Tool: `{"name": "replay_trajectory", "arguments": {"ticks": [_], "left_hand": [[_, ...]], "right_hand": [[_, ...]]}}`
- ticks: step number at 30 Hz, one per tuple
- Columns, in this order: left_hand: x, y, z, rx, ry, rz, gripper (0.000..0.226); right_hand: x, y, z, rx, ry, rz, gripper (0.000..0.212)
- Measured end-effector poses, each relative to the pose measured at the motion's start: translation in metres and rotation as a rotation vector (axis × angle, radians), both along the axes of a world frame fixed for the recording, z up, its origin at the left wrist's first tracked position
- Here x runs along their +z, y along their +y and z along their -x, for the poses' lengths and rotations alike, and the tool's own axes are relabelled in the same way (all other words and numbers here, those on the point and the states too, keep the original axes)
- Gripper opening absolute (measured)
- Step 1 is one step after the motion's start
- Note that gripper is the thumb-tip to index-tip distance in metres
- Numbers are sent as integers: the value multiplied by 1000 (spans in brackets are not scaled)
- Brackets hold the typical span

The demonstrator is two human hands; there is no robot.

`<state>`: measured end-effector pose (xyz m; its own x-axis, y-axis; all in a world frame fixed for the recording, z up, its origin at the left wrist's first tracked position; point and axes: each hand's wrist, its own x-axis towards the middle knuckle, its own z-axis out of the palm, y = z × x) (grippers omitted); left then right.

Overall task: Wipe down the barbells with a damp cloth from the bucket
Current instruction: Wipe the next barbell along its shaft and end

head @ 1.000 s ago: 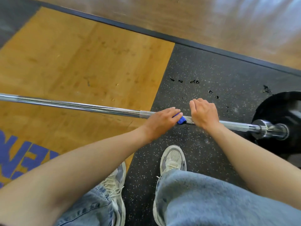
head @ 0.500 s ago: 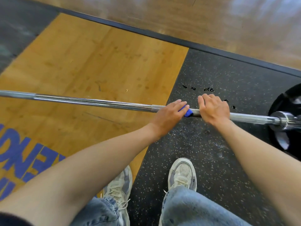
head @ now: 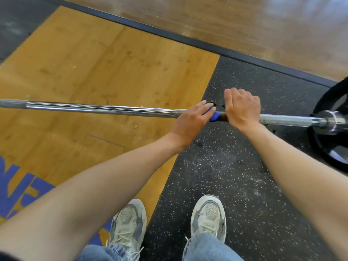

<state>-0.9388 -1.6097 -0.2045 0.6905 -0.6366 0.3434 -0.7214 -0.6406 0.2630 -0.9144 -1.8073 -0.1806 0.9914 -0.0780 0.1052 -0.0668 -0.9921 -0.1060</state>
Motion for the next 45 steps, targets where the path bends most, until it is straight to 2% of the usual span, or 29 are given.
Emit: {"name": "replay_trajectory", "arguments": {"ticks": [2,8,13,17,25,28,30,33,40,45], "left_hand": [[1,2,-8,-8,-42,11,52],[-2,75,-28,23,-132,-77,52],[-5,41,-44,32,-107,-59,42],[-5,10,-55,45,-66,-56,45],[-4,82,-95,98,-127,-138,55],[-2,62,-106,86,-171,-140,53],[0,29,-113,3,-206,-143,45],[2,-8,-129,-104,-263,-179,45],[3,54,-142,-118,-245,-220,49],[0,35,-145,-105,-211,-197,50]], "right_hand": [[-8,13,-7,8,32,24,31],[-8,9,-32,-25,182,-29,39],[0,8,-61,-37,347,-57,47],[6,7,-85,-55,448,-115,60],[3,2,-129,-10,404,-135,60],[-1,2,-144,-25,366,-140,65],[-3,2,-154,-30,373,-137,68],[-4,-1,-167,-30,403,-160,72],[0,3,-182,-70,398,-168,71],[-3,5,-184,-86,376,-122,72]]}}
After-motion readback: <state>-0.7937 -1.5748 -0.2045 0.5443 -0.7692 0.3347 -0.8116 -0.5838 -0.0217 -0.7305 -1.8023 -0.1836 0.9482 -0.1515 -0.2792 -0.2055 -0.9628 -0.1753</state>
